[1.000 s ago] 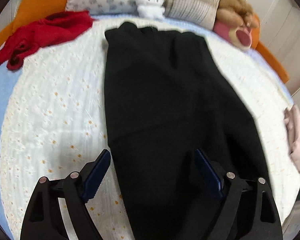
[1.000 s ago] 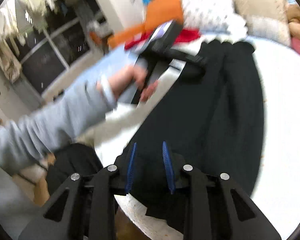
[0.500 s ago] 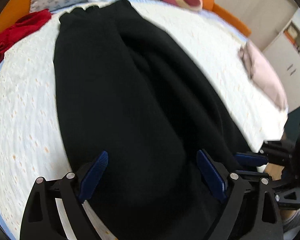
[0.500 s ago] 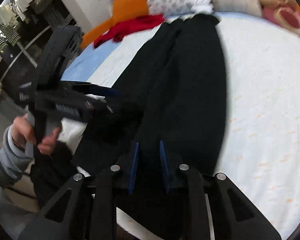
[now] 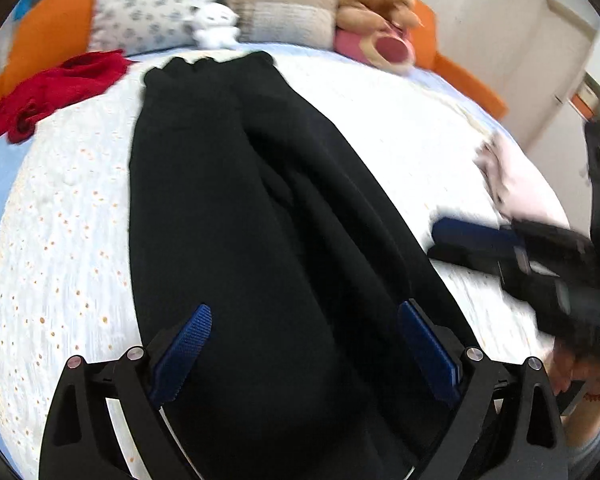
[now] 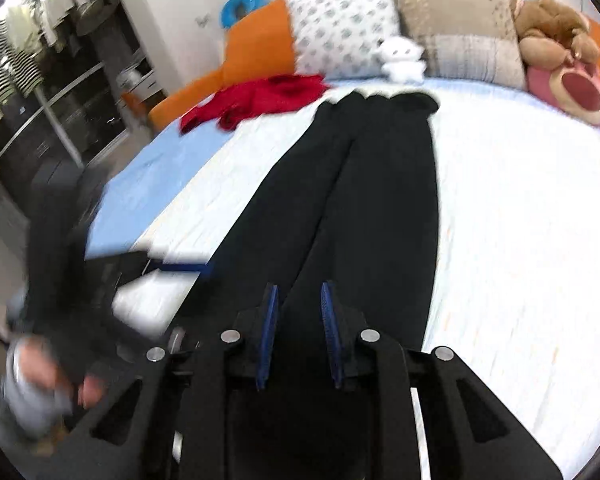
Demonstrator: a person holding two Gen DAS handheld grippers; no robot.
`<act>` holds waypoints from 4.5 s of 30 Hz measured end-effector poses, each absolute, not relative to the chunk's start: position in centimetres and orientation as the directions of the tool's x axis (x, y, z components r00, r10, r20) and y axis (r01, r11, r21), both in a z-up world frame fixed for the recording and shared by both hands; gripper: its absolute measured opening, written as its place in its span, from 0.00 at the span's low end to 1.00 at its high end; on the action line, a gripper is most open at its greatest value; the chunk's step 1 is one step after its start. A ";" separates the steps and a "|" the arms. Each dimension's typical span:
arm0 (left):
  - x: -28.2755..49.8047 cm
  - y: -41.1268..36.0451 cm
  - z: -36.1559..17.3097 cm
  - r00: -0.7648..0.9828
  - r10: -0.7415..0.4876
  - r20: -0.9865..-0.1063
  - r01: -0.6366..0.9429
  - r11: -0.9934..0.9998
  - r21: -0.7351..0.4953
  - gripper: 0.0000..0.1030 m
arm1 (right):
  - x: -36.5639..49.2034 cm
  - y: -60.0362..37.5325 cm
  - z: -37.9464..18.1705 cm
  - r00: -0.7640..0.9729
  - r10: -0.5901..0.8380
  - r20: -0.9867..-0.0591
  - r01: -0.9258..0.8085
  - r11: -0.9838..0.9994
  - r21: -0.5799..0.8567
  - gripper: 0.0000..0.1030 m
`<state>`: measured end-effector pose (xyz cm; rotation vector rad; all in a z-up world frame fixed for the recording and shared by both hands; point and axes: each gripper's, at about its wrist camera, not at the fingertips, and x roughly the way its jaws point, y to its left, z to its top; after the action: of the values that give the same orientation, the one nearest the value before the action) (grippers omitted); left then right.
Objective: Fold large clothes
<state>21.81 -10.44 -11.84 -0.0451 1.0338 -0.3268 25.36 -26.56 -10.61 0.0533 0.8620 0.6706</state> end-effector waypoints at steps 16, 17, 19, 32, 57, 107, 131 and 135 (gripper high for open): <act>20.9 -11.5 -15.7 0.424 -0.247 -0.871 0.272 0.952 -0.137 0.93 | 36.2 -24.1 -16.2 0.428 0.491 -0.758 -0.407 0.854 0.324 0.47; 20.6 -10.8 -14.8 0.417 -0.273 -0.867 0.261 0.950 -0.173 0.93 | 34.6 -25.2 -15.0 0.434 0.503 -0.748 -0.409 0.849 0.334 0.51; 19.5 -9.4 -13.4 0.412 -0.317 -0.854 0.250 0.941 -0.228 0.93 | 31.7 -27.0 -13.1 0.440 0.523 -0.730 -0.423 0.838 0.345 0.65; 11.4 -7.0 -16.2 0.246 -0.362 -0.899 0.181 0.928 -0.325 0.94 | 13.7 -33.4 -14.2 0.314 0.611 -0.727 -0.349 0.786 0.510 0.73; 10.7 -4.0 -17.1 0.331 -0.426 -0.842 0.093 0.903 -0.420 0.28 | 13.7 -31.2 -16.7 0.289 0.530 -0.797 -0.392 0.825 0.406 0.16; 22.0 0.2 -10.0 0.302 -0.629 -0.717 0.173 0.775 -0.607 0.13 | 24.2 -33.1 -9.2 0.331 0.755 -0.566 -0.536 0.645 0.546 0.06; 9.3 -6.4 -17.0 0.186 -0.362 -0.914 0.145 0.930 -0.339 0.44 | 12.9 -29.2 -15.8 0.377 0.394 -0.839 -0.570 0.812 0.125 0.66; 8.4 -6.7 -17.0 0.208 -0.338 -0.918 0.140 0.939 -0.314 0.44 | 11.3 -28.4 -15.7 0.367 0.375 -0.851 -0.619 0.782 0.078 0.66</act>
<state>8.40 -6.68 -17.04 -0.1759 1.3216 -0.3356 11.33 -28.42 -15.72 -0.2744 1.0089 0.6490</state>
